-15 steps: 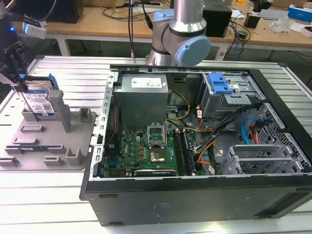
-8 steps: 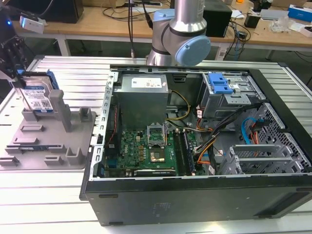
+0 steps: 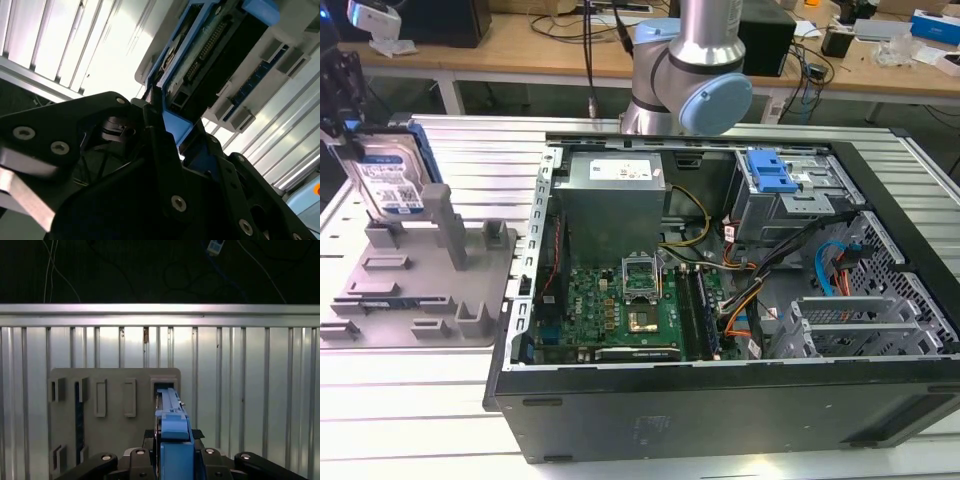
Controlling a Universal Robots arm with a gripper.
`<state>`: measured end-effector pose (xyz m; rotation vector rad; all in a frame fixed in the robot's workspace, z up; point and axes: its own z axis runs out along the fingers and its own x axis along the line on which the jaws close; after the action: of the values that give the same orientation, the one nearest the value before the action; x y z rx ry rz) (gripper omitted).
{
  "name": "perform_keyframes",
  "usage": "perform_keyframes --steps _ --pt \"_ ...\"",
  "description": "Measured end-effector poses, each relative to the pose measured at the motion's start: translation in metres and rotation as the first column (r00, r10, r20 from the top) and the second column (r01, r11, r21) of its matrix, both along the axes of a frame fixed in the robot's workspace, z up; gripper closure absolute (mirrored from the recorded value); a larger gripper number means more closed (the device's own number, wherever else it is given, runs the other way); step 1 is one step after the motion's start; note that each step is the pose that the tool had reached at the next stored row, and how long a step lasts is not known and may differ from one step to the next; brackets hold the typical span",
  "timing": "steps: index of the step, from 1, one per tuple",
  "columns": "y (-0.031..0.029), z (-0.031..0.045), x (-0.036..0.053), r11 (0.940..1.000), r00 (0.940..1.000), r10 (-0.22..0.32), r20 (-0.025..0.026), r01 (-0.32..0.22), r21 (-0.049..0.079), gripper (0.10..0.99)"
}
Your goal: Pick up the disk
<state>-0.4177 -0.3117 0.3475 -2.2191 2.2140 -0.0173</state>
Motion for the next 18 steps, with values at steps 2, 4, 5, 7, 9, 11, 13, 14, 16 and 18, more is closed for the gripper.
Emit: perform_keyframes --steps 2,4,5,7,9,11,13,14,16,18 --pt "0.0000 0.0110 0.0000 1.0000 1.0000 0.000 0.0017 0.000 0.002 0.722" --pt "-0.0001 0.0215 0.0000 1.0000 1.0000 0.000 0.0020 0.000 0.002 0.722" --pt "-0.0001 0.0284 0.0000 1.0000 1.0000 0.000 0.0019 0.000 0.002 0.722" --pt "-0.0002 0.0395 0.0000 1.0000 1.0000 0.000 0.0020 0.000 0.002 0.722" --pt "-0.0004 0.0533 0.0000 1.0000 1.0000 0.000 0.0020 0.000 0.002 0.722" --pt "-0.0006 0.0667 0.0000 1.0000 1.0000 0.000 0.0019 0.000 0.002 0.722" --pt "-0.0008 0.0813 0.0000 1.0000 1.0000 0.000 0.0019 0.000 0.002 0.722" --pt "-0.0009 0.0872 0.0000 1.0000 1.0000 0.000 0.0020 0.000 0.002 0.722" --pt "-0.0013 0.1019 0.0000 1.0000 1.0000 0.000 0.0019 0.000 0.002 0.722" --pt "-0.0016 0.1156 0.0000 1.0000 1.0000 0.000 0.0020 0.000 0.002 0.722"
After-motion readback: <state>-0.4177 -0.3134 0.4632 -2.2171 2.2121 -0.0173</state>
